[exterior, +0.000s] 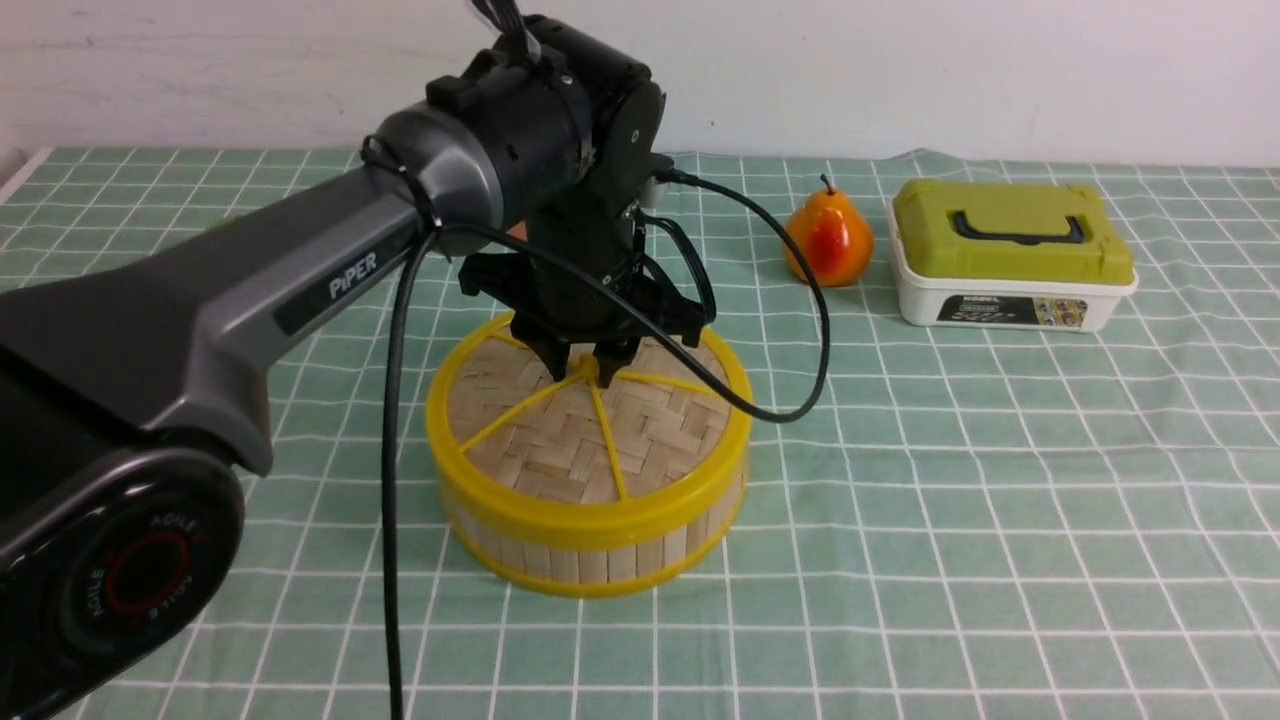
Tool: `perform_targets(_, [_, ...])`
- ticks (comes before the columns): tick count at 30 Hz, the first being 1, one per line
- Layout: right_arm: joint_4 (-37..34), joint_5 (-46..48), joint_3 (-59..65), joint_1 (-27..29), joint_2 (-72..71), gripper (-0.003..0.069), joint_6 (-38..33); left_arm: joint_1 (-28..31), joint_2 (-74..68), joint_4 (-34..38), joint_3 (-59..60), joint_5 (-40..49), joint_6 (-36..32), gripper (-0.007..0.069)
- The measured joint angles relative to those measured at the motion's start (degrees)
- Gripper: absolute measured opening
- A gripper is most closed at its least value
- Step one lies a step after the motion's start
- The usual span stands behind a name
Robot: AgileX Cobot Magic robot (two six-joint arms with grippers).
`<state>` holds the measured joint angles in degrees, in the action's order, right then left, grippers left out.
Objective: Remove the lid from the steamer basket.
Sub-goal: Use the left arm to lift the lid of the steamer
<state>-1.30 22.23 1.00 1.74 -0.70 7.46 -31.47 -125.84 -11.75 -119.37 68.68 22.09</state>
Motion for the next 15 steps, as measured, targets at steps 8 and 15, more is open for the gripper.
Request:
perform_targets(8, [0.0,0.0,0.0,0.0,0.0,0.0241,0.0,-0.05,-0.42,0.05,-0.11,-0.53,0.0,0.0279])
perform_targets(15, [0.0,0.0,0.0,0.0,0.0,0.0241,0.0,-0.05,-0.48,0.05,-0.46,-0.08,0.0,0.0227])
